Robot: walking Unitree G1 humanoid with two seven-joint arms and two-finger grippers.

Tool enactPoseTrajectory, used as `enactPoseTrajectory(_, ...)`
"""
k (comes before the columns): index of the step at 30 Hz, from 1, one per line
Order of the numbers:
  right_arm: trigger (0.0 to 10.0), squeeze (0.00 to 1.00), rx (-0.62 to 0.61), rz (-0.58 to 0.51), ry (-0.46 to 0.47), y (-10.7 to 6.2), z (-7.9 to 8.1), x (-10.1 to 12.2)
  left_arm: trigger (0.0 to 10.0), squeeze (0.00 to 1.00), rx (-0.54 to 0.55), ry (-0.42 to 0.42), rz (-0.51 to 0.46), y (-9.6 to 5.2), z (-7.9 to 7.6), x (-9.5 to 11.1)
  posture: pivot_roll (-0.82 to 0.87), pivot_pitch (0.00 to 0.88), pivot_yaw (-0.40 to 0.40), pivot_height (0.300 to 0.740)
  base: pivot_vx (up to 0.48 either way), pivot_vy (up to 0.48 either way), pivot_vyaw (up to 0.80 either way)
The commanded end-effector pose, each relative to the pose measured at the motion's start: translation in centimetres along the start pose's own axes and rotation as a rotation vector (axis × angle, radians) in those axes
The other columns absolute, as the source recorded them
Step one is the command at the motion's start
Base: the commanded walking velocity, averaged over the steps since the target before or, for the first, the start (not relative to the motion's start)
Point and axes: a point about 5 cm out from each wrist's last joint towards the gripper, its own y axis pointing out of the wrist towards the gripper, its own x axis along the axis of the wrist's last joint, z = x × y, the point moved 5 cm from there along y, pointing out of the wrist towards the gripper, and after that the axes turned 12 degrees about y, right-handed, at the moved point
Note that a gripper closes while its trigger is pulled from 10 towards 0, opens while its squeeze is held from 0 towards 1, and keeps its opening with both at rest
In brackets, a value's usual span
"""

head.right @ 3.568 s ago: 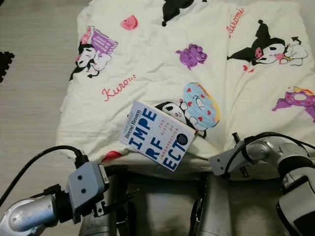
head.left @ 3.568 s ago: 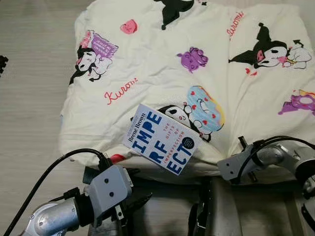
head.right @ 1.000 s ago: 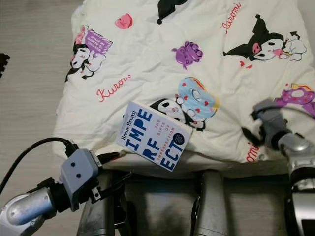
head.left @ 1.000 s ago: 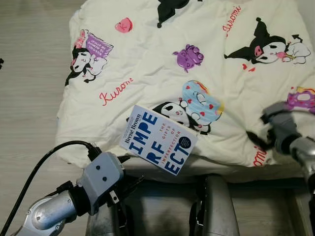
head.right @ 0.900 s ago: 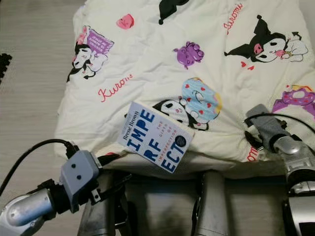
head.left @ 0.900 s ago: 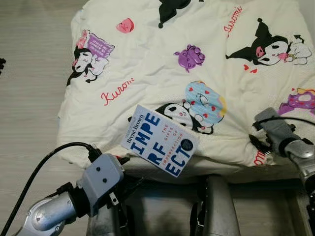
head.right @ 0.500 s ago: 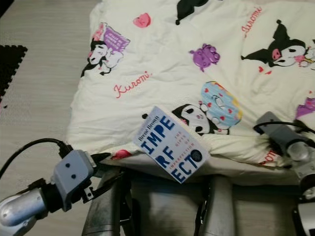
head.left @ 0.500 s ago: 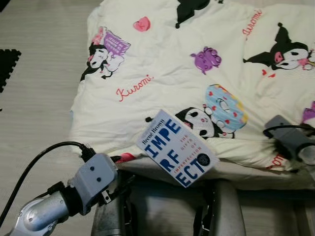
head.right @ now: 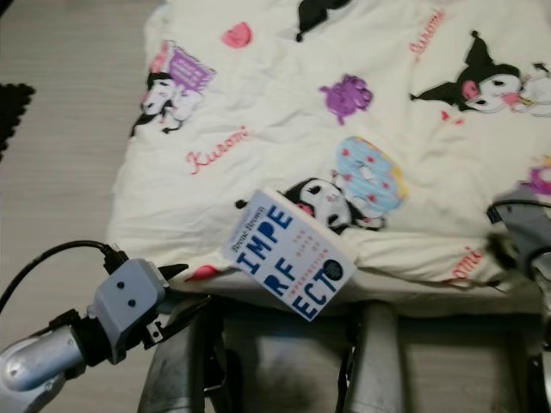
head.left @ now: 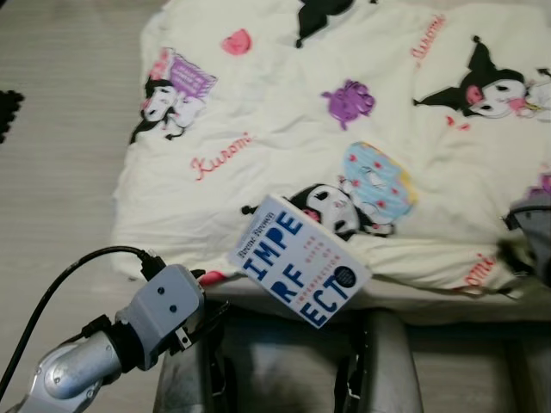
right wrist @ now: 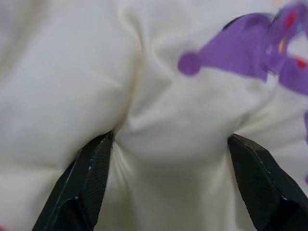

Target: Clean up the room

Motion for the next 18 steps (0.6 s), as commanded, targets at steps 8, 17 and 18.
enactPoseTrajectory(8, 10.0, 0.00, 0.506, -0.284, 0.150, 0.5, 9.3, 7.9, 10.0, 0.00, 0.119, -0.498, 0.318, -0.7, -4.3, -7.5, 0.10, 0.499, 0.048, 0.566, 0.000, 0.000, 0.00)
enactPoseTrajectory(17, 10.0, 0.00, 0.911, -0.412, 0.157, -3.1, 17.2, 11.8, 10.0, 1.00, 0.140, -0.744, 0.280, 0.3, -8.0, -8.9, 0.07, 0.506, 0.035, 0.566, 0.000, 0.000, 0.00)
enactPoseTrajectory(18, 10.0, 0.00, 0.911, -0.412, 0.157, -3.1, 17.2, 11.8, 10.0, 1.00, 0.140, -0.744, 0.280, 0.3, -8.0, -8.9, 0.07, 0.506, 0.035, 0.566, 0.000, 0.000, 0.00)
